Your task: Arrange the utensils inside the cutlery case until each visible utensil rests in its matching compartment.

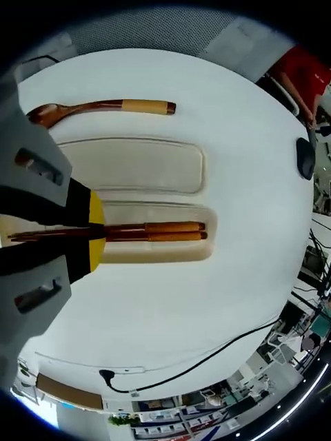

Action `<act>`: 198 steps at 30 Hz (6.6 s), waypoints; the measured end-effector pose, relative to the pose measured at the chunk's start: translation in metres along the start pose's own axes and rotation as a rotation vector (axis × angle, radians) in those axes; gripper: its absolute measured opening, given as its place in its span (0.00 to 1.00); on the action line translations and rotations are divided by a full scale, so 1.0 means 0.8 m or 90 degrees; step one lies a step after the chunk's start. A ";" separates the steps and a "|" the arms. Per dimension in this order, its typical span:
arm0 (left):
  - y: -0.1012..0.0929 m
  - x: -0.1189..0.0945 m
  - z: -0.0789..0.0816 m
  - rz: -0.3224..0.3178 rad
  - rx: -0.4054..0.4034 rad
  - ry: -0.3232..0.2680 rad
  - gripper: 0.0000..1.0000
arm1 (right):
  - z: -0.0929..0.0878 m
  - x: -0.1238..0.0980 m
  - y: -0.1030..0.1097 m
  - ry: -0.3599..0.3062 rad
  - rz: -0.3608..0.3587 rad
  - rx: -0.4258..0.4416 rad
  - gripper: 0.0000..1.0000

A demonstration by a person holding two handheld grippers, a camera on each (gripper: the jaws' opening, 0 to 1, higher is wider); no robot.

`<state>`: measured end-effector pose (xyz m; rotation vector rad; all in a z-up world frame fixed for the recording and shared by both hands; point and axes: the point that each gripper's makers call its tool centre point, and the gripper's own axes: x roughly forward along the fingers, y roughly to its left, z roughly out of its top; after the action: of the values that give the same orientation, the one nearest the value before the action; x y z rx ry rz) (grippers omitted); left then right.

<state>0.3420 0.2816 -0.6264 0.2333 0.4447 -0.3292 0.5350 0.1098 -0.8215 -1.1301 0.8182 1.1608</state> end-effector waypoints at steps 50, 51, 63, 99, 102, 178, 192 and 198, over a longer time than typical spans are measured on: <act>-0.012 -0.007 0.013 -0.003 0.058 -0.033 0.52 | -0.050 -0.127 0.075 -0.134 -0.213 0.195 0.49; -0.011 -0.007 0.014 -0.001 0.059 -0.033 0.52 | -0.051 -0.128 0.077 -0.135 -0.212 0.197 0.51; -0.013 -0.005 0.008 -0.008 0.072 -0.020 0.51 | -0.048 -0.122 0.108 -0.125 -0.202 0.168 0.76; -0.022 -0.016 0.003 0.014 0.087 -0.016 0.51 | -0.034 -0.108 0.168 -0.172 -0.066 0.091 0.60; -0.022 -0.017 0.004 0.015 0.084 -0.020 0.51 | -0.038 -0.103 0.169 -0.163 -0.053 0.081 0.59; -0.018 -0.006 0.012 -0.023 0.046 -0.031 0.51 | -0.036 -0.042 0.166 -0.070 0.149 0.039 0.03; -0.017 -0.004 0.012 -0.024 0.039 -0.031 0.51 | -0.035 -0.040 0.164 -0.061 0.152 0.056 0.01; -0.017 -0.004 0.012 -0.024 0.039 -0.032 0.51 | -0.034 -0.040 0.165 -0.053 0.149 0.035 0.01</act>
<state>0.3378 0.2670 -0.6186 0.2760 0.3905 -0.3846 0.4012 0.0765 -0.8316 -0.9513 0.9300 1.3619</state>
